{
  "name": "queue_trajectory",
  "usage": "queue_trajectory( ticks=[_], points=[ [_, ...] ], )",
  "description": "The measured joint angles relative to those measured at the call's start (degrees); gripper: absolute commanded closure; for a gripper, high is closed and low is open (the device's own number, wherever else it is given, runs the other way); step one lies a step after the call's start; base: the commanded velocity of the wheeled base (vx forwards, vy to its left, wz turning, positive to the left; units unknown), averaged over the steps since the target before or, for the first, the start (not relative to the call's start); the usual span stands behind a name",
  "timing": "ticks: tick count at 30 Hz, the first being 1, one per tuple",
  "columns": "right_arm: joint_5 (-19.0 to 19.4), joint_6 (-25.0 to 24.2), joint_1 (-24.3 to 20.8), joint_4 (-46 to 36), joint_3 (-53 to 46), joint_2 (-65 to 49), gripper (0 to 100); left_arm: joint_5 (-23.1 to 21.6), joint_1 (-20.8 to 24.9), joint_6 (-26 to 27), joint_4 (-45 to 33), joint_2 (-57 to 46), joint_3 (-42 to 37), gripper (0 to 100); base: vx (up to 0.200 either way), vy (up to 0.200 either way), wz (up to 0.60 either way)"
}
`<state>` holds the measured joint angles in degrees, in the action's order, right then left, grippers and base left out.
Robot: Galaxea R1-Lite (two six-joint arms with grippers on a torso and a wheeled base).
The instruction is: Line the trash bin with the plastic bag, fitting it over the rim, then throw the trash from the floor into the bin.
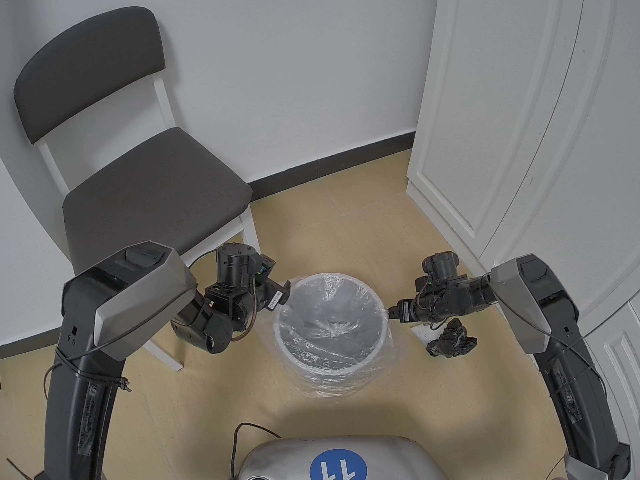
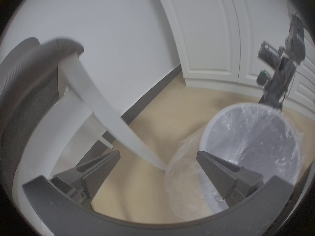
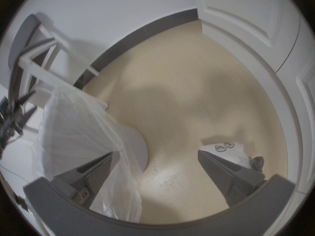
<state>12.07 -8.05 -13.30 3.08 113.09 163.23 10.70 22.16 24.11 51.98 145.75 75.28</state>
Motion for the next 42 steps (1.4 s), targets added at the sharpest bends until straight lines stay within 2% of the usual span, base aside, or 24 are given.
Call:
queue_trajectory(
  ticks=[4, 9, 18, 23, 28, 33, 37, 42],
  points=[
    [0.27, 2.15, -0.09, 0.41, 1.07, 2.36, 0, 0.00, 1.97, -0.06, 1.08, -0.79, -0.96, 0, 0.000, 0.000, 0.00],
    [-0.09, 2.15, -0.23, 1.78, 1.43, 3.83, 0, 0.00, 3.16, -0.04, 3.61, -1.12, -1.77, 0, 0.000, 0.000, 0.00],
    [-2.71, 1.38, 0.07, 5.12, 0.11, 1.73, 0, 0.02, 5.45, 0.55, 3.01, -2.06, -4.35, 0, 0.000, 0.000, 0.00],
    [-3.23, 2.35, 0.99, 5.29, -3.23, -2.07, 0, 0.65, 7.05, 3.23, -4.22, -3.08, -4.33, 0, 0.000, 0.000, 0.00],
    [-3.49, 6.06, 1.51, 6.57, -8.81, -7.12, 0, 3.88, 8.48, 5.63, -11.23, -3.89, -0.96, 0, 0.000, 0.000, 0.00],
    [-3.67, 9.70, 1.43, 13.12, -16.46, -11.82, 0, 5.83, 9.69, 6.38, -18.24, -3.94, 3.88, 0, 0.000, 0.000, 0.00],
    [-3.73, 15.08, 1.18, 19.22, -23.38, -15.25, 0, 6.95, 10.44, 6.60, -22.76, -3.66, 5.79, 0, 0.000, 0.000, 0.00],
    [-3.80, 18.20, 0.95, 23.16, -28.28, -18.71, 0, 7.66, 11.51, 6.73, -25.08, -2.91, 5.81, 0, 0.000, 0.000, 0.00]
  ],
)
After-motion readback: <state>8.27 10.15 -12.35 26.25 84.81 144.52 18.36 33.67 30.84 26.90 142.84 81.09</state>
